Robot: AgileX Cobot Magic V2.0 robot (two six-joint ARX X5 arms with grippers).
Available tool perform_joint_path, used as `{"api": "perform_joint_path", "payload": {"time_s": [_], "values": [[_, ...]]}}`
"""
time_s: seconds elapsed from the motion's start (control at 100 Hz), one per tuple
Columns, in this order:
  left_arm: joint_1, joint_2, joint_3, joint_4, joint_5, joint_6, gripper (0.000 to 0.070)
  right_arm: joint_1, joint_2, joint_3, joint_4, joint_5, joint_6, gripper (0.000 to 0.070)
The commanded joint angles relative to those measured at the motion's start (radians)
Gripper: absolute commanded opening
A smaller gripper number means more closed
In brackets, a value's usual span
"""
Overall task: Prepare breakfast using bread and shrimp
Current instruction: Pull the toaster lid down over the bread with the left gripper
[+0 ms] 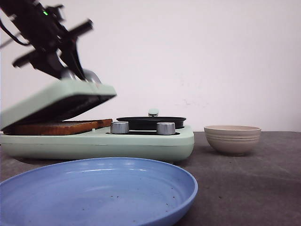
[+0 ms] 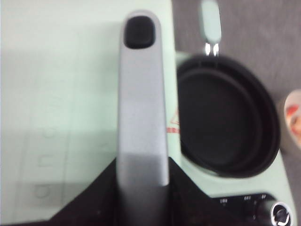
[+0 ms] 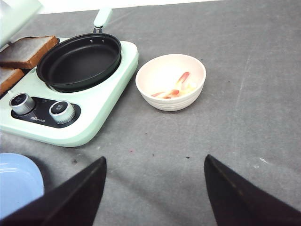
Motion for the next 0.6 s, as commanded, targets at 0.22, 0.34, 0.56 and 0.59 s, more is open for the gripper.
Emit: {"api": "perform_joint_path", "payload": {"time_s": [0.22,0.34,0.56,0.59], "values": [[-0.058,0.103,-0.01,-0.047,-0.097,0.064,0.0003,0.005,0.004,0.01,0.005,-0.003,0.005,0.0409],[-0.066,0.109,-0.01,-0.053,-0.107,0.064,0.0003,0.005,0.004,0.01,0.005,-0.003,0.005,0.0409],[-0.063,0.109,-0.01,-0.053,-0.107,0.064,0.0259,0.005,0.004,0.01,0.004,-0.003,0.005,0.0409],[-0.063,0.109,-0.009,-0.053,-0.107,0.063,0.0329,0.005,0.004,0.01,0.003,-0.003,0.005,0.0408]]}}
